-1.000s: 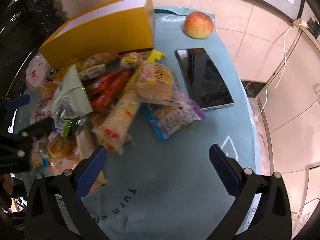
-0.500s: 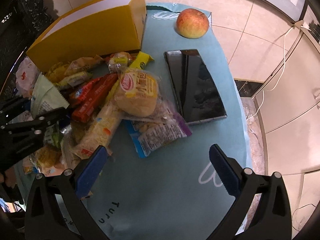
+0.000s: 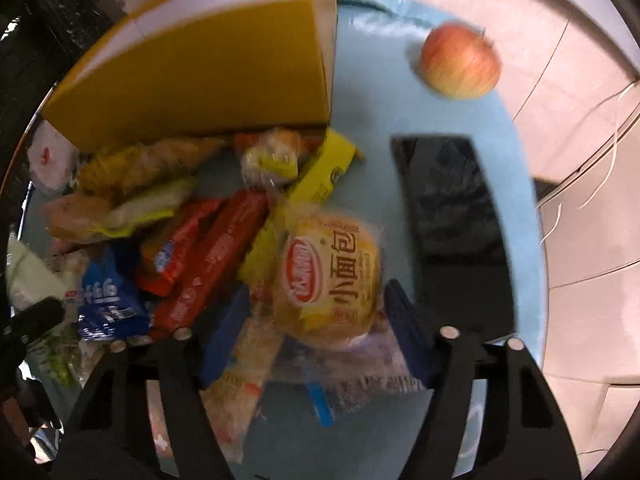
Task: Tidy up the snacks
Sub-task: 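Grasp the green snack bag with the left gripper while the right grasps the yellow cake pack, then carry both packs into the yellow box and open both grippers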
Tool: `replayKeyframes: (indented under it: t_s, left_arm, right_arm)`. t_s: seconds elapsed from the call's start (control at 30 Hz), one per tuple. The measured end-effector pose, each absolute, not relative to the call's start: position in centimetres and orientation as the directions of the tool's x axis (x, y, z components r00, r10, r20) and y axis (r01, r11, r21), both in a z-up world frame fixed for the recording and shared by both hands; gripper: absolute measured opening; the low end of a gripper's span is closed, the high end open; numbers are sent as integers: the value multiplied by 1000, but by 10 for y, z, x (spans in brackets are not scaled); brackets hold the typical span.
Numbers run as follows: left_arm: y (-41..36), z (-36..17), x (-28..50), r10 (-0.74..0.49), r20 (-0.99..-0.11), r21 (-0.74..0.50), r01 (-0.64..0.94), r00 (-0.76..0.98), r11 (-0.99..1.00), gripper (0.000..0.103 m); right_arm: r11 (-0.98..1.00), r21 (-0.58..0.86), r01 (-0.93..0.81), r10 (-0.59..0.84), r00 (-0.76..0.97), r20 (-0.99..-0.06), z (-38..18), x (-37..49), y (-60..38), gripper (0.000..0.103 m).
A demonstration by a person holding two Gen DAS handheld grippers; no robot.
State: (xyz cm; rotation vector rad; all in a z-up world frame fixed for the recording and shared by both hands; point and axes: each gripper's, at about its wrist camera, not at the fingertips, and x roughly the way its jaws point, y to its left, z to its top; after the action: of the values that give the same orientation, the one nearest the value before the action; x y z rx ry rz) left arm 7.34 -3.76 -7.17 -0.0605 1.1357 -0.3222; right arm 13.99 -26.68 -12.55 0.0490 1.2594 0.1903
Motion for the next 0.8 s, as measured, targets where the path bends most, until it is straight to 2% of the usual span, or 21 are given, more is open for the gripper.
replayKeyframes:
  t_s: [0.1,0.17,0.33,0.6,0.8]
  left_arm:
    - [-40,-77,72,-286,-883,-218,216,373,952,40]
    - [-40,-79,71,-285,-884,-221,207,369,953,40]
    - [-35,-70,68,-283,-875,-216,207,392,954,40]
    - [-19,-19,73,-310,-820,-229,220,481,948,41]
    - [-10,36,139,-336,-748,-256,219,573,942,42]
  right_arm:
    - [975,195,-103,216,269,-939,-130,149,-272,52]
    - [958,269,-99,286,249,-925,-127,154,-277,48]
    - [908,407,-100,417,295,-859,-98,144,-290,47]
    - [854,457,-248,519,369,-771,-31,141,-262,47]
    - [836,446,-320,549,467,-693,21,195,-233,47]
